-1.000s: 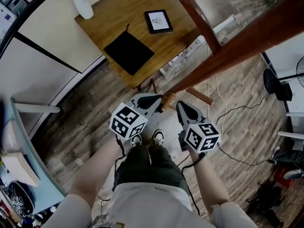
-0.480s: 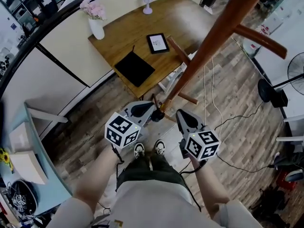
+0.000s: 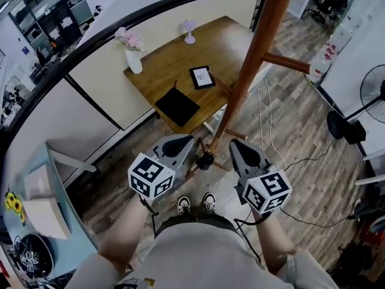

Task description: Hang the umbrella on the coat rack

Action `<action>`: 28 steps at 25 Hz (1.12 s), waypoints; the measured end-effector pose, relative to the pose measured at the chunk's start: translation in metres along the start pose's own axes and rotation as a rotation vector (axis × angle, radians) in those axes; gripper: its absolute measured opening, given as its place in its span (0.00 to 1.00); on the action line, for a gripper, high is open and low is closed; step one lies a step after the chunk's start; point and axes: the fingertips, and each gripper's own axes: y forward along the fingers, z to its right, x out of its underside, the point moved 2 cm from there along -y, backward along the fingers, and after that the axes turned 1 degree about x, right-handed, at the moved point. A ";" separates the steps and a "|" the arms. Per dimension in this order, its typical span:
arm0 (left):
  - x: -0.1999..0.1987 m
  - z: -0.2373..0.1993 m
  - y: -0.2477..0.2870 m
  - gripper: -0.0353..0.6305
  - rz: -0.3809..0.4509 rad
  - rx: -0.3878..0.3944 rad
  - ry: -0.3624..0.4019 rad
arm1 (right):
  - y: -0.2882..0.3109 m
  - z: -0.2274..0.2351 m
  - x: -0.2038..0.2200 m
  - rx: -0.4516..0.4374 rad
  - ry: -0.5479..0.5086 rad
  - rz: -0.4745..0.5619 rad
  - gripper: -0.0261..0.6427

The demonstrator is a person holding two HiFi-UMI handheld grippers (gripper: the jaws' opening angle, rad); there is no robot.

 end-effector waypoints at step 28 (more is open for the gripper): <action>-0.126 0.039 -0.086 0.06 0.248 -0.057 0.158 | -0.062 -0.056 -0.109 -0.106 -0.127 0.210 0.04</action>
